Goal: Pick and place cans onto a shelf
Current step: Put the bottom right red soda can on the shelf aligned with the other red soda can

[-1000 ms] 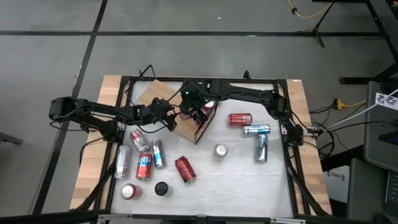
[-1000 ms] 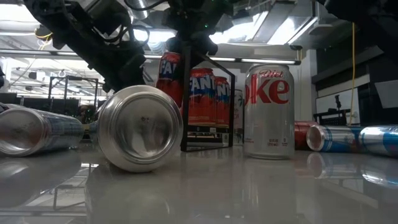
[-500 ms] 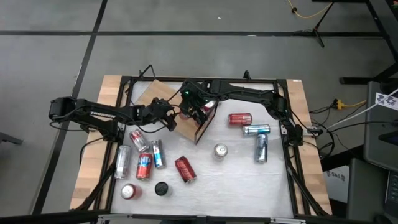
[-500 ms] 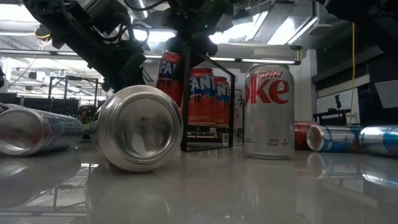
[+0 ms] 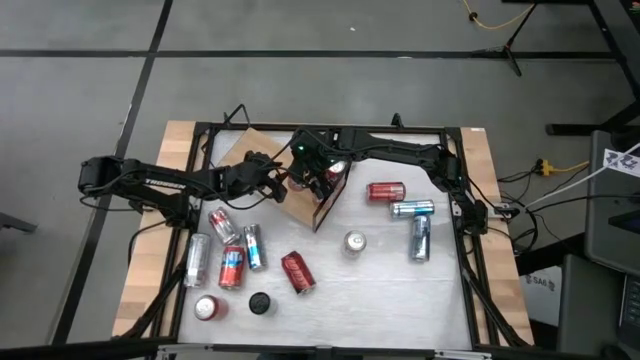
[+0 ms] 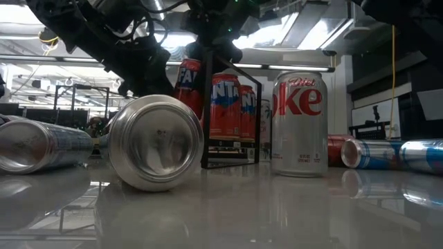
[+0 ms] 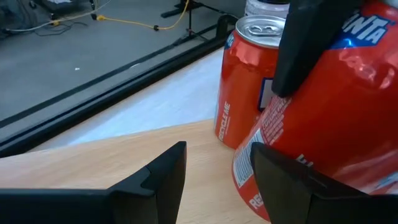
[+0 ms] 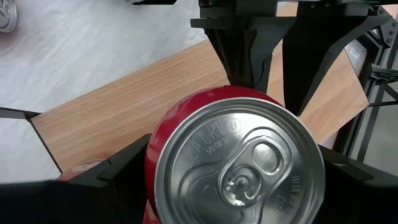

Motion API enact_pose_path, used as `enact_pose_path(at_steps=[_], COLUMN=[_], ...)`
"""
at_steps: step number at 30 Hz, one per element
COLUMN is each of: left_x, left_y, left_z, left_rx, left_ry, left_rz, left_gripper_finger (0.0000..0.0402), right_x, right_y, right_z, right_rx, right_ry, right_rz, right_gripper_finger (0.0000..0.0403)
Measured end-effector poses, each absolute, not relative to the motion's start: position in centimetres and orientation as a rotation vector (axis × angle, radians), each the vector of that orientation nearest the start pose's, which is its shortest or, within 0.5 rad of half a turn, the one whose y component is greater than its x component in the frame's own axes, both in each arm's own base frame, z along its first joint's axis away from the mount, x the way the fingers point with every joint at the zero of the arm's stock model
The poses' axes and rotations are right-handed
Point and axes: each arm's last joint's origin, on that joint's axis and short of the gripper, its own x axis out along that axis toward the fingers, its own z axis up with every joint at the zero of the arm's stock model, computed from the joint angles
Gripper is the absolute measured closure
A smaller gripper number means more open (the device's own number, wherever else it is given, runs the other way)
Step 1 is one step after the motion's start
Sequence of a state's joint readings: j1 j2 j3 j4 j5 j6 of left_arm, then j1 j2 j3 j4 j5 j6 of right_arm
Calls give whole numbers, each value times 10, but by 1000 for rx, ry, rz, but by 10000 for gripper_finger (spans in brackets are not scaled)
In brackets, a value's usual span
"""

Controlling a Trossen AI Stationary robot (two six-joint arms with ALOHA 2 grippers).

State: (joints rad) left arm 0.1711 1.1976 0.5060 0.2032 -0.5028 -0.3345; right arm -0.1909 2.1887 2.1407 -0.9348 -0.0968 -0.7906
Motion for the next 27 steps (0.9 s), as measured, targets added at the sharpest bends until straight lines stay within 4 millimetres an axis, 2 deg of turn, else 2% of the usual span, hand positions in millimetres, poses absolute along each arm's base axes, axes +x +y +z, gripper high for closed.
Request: enact_pose_path(at_steps=[27], left_x=[227], left_y=[52], left_z=[194], left_rx=[-251], left_ry=[399], left_rz=[693], left_gripper_finger=[219], right_x=[466], right_y=[-87], right_z=[286], right_rx=[-585], right_ry=[947], right_rz=[307], right_gripper_finger=[90])
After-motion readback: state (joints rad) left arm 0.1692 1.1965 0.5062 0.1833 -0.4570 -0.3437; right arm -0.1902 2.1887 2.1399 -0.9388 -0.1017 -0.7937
